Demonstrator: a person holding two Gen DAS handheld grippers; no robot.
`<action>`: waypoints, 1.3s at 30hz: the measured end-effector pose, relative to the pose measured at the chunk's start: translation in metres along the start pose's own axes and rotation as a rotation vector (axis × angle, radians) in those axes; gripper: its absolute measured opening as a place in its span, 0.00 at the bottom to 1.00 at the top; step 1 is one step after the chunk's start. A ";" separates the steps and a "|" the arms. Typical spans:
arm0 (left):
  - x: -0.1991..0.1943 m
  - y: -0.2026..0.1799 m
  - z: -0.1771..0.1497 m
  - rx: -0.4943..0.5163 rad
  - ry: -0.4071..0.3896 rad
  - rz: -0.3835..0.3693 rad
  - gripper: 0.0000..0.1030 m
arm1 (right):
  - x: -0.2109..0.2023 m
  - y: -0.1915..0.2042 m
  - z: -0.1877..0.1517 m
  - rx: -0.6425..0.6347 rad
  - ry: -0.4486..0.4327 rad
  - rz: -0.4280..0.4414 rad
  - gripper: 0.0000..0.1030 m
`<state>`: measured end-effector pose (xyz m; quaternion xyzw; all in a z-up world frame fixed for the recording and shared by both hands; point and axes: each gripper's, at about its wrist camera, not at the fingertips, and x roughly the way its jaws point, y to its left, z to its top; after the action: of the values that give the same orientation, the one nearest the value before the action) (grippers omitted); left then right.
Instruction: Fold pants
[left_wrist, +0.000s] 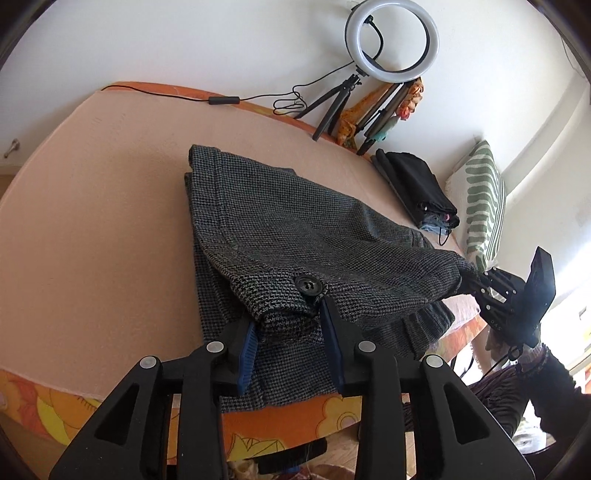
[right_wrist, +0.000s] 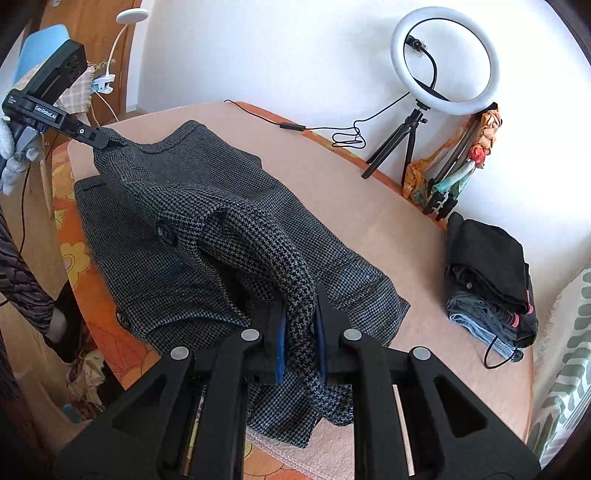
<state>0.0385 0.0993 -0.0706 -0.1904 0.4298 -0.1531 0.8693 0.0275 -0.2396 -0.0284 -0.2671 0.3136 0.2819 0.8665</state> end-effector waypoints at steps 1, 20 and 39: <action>-0.003 -0.002 -0.003 0.028 0.006 0.018 0.30 | 0.000 0.001 -0.003 0.000 0.001 0.002 0.13; 0.032 -0.067 -0.047 0.714 0.211 0.287 0.40 | 0.007 -0.009 -0.002 0.031 0.002 0.032 0.13; 0.016 -0.054 -0.021 0.710 0.153 0.197 0.12 | 0.008 -0.009 -0.005 0.016 0.015 0.052 0.13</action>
<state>0.0249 0.0411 -0.0686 0.1773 0.4300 -0.2218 0.8570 0.0369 -0.2467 -0.0344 -0.2538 0.3290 0.3000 0.8587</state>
